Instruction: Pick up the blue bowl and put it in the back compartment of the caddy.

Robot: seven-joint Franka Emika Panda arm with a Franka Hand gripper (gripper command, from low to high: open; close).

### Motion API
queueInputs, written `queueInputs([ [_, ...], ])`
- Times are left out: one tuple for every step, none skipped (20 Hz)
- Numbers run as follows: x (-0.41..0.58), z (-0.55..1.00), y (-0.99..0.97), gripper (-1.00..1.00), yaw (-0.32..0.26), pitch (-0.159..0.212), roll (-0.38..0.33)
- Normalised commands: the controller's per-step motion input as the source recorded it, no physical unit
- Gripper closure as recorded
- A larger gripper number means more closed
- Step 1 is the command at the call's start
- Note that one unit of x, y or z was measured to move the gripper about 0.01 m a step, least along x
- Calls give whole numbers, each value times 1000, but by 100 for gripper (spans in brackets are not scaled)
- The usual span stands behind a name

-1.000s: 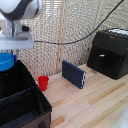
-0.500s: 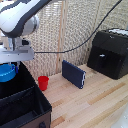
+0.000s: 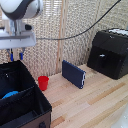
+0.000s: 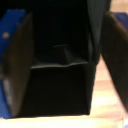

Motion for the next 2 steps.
queueInputs([
  [297,417,-297,-100,152,-241,0],
  [151,334,-131,-100,66,-251,0],
])
